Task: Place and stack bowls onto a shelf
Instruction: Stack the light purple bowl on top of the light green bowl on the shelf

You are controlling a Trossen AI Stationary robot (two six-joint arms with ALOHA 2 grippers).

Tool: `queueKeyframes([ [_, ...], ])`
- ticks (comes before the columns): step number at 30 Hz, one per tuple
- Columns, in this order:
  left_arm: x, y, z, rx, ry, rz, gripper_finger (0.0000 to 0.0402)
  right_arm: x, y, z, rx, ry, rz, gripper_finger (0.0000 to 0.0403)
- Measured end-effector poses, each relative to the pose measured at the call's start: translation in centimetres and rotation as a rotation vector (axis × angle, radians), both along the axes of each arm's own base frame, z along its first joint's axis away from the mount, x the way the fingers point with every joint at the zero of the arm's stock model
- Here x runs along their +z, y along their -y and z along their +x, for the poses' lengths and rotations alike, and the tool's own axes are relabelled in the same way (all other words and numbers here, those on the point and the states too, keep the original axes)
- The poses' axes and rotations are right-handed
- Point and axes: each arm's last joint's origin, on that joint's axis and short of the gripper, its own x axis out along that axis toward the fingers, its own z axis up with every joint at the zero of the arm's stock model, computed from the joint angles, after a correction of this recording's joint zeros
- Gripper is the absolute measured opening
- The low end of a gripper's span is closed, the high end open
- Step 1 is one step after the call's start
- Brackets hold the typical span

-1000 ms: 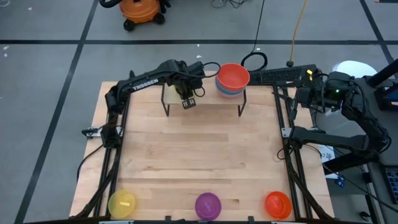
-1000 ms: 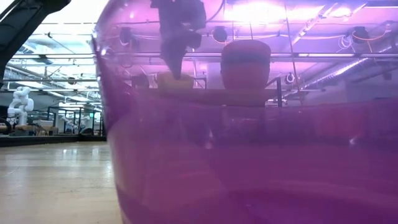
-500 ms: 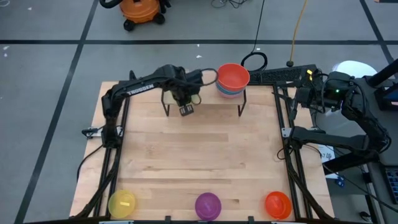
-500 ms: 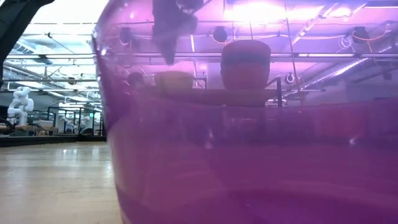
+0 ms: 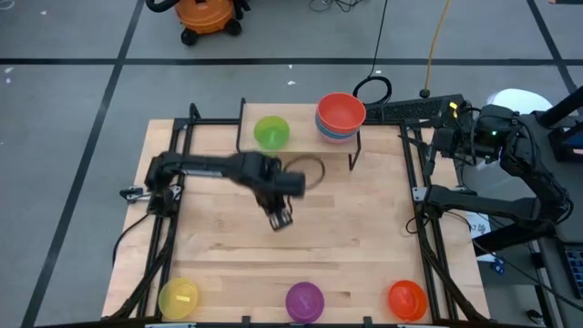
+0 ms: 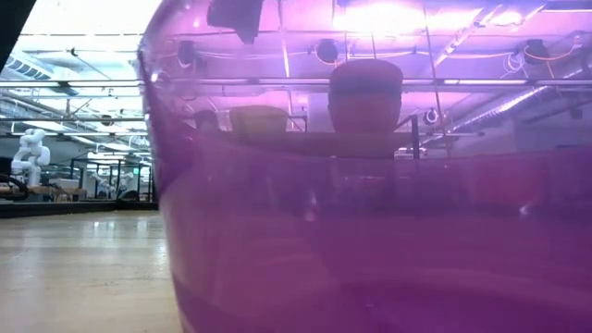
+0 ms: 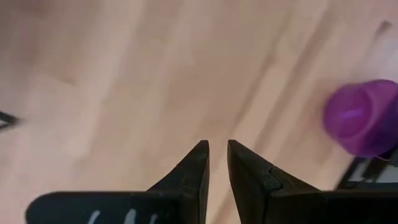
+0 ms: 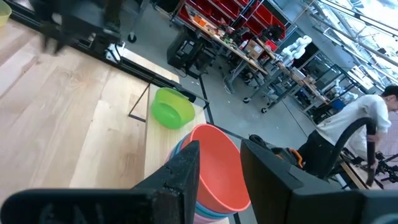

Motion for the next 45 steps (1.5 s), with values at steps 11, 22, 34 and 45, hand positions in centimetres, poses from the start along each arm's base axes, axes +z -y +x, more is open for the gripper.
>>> queueKeyframes([
  [11,-4.6,9.8,2.9,0.032,0.082,0.01,0.0063,0.0,0.0,0.0,0.002,0.001,0.002,0.0112],
  [22,-12.3,15.8,4.7,0.043,-0.003,-0.004,0.0063,0.0,0.0,0.0,0.003,0.001,0.002,0.0112],
  [34,-12.8,17.9,5.4,0.093,0.082,-0.095,0.0063,0.0,0.0,0.0,0.003,0.001,0.003,0.0112],
  [45,-15.0,18.4,6.1,0.076,0.066,-0.112,0.0063,0.0,0.0,0.0,0.004,0.001,0.003,0.0112],
])
